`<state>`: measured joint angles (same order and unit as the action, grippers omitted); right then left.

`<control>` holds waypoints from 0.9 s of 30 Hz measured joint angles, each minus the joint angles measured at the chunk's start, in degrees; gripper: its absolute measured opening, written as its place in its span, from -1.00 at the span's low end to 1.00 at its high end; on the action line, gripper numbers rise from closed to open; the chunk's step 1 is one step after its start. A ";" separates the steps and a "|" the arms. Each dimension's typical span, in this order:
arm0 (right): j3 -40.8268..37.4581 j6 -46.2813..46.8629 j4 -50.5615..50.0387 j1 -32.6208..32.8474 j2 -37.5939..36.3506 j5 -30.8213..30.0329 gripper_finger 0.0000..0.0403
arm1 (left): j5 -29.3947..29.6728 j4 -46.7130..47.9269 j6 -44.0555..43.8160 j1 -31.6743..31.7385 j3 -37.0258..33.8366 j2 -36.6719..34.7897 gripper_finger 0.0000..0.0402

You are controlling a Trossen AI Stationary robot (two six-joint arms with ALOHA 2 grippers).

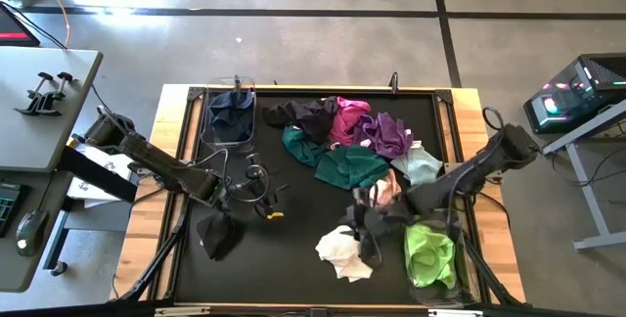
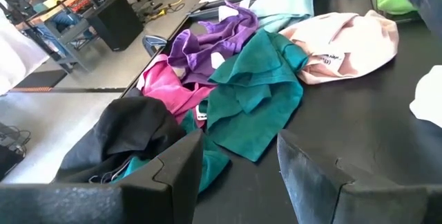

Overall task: Sort towels by color in basket
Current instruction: Put the dark green towel into the top transparent bin

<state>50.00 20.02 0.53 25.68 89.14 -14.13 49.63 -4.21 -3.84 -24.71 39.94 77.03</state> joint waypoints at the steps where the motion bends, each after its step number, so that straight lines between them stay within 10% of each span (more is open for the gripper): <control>1: -1.53 -1.15 5.06 -1.60 0.00 0.38 -0.32 | 0.00 0.00 -0.01 0.00 0.00 0.00 -0.13; 7: -5.15 -1.93 13.37 -8.56 0.00 0.42 -0.32 | 0.00 0.02 -0.47 0.00 0.00 0.00 -0.13; 20: 15.72 10.01 -47.04 -15.33 -0.02 -10.24 -0.29 | 0.00 0.04 -1.02 0.00 0.00 0.00 -0.13; 27: 11.02 14.47 -52.40 -19.87 0.01 -9.28 0.06 | -0.48 -0.17 -1.57 0.00 -0.64 0.20 -0.13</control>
<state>61.02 34.49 -51.87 5.81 89.15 -23.41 49.14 -4.38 -5.41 -24.71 39.31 77.23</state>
